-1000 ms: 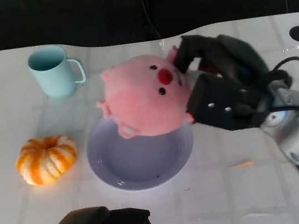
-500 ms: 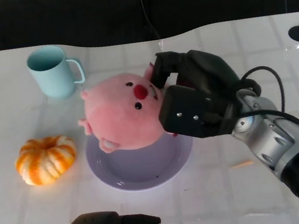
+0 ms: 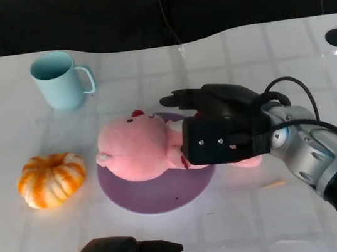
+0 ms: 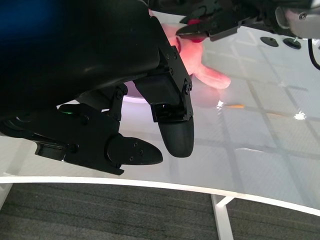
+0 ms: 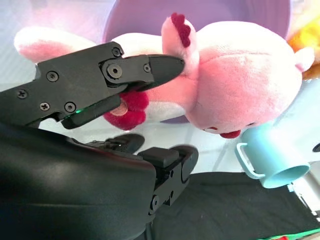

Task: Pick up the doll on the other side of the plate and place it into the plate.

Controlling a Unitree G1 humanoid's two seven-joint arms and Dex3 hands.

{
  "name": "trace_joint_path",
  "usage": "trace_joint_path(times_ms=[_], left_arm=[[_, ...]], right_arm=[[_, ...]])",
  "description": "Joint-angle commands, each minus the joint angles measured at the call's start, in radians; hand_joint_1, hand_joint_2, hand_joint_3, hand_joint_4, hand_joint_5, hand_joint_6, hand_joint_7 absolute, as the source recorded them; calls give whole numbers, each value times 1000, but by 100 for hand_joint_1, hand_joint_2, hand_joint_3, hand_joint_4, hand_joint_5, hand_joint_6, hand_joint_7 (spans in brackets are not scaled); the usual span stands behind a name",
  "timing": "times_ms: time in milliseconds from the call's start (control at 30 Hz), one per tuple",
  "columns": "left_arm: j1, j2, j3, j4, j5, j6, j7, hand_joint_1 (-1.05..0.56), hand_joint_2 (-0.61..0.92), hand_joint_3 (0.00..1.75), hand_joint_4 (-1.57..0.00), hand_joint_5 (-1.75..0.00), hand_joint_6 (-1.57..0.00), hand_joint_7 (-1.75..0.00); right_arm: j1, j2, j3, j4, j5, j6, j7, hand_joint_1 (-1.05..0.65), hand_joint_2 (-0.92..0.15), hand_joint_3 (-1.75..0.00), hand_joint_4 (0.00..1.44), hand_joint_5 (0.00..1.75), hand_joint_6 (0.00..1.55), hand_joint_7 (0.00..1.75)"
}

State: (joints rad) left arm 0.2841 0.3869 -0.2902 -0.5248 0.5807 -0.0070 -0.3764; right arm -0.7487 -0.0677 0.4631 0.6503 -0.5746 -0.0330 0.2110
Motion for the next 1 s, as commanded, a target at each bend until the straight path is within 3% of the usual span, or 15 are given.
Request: trace_joint_path(times_ms=[33, 333, 467, 500, 533, 600, 767, 900, 933, 1000], left_arm=[[-3, 8, 2, 0, 4, -1, 4, -17, 92, 23, -73, -150, -83, -74], [-3, 6, 1, 5, 7, -11, 11, -19, 92, 24, -73, -149, -84, -74], [-3, 3, 0, 5, 7, -7, 8, -19, 92, 23, -73, -150, -84, -74], [-4, 3, 0, 5, 6, -7, 7, -19, 92, 23, -73, -150, -84, -74], [-5, 2, 1, 4, 6, -6, 7, -18, 92, 23, -73, -151, -84, -74], [-8, 1, 2, 6, 4, -9, 9, -18, 92, 24, -73, -153, -84, -74], [-17, 6, 8, 16, 0, -8, 4, -19, 92, 25, -71, -153, -84, -74], [-23, 8, 15, 22, -6, -2, -2, -19, 92, 25, -70, -150, -83, -74], [-24, 8, 17, 24, -10, -2, -1, -19, 92, 25, -70, -148, -83, -74], [-26, 11, 20, 26, -11, -3, -1, -19, 92, 26, -71, -147, -83, -75]], right_arm=[[21, -27, 13, -59, -11, 15, 18, -76, -92, -21, 9, 0, 8, 0], [126, -114, -9, -332, -23, 9, 32, -79, -92, -23, 15, 4, 12, 2], [212, -144, -62, -455, -1, -30, -18, -67, -92, -29, 34, 15, 28, 10], [242, -150, -79, -491, 7, -37, -33, -62, -92, -29, 38, 32, 36, 11], [278, -156, -102, -526, 23, -53, -50, -55, -92, -28, 40, 59, 46, 12], [354, -169, -149, -586, 62, -95, -80, -40, -92, -20, 60, 85, 65, 19], [496, -205, -226, -658, 141, -172, -90, -21, -91, -15, 81, 99, 89, 30], [598, -248, -261, -711, 159, -172, -68, -12, -89, -16, 96, 109, 106, 36], [625, -253, -272, -725, 164, -167, -67, -9, -86, -21, 98, 117, 111, 37], [672, -264, -291, -751, 173, -158, -64, -4, -67, -60, 99, 125, 115, 40]])
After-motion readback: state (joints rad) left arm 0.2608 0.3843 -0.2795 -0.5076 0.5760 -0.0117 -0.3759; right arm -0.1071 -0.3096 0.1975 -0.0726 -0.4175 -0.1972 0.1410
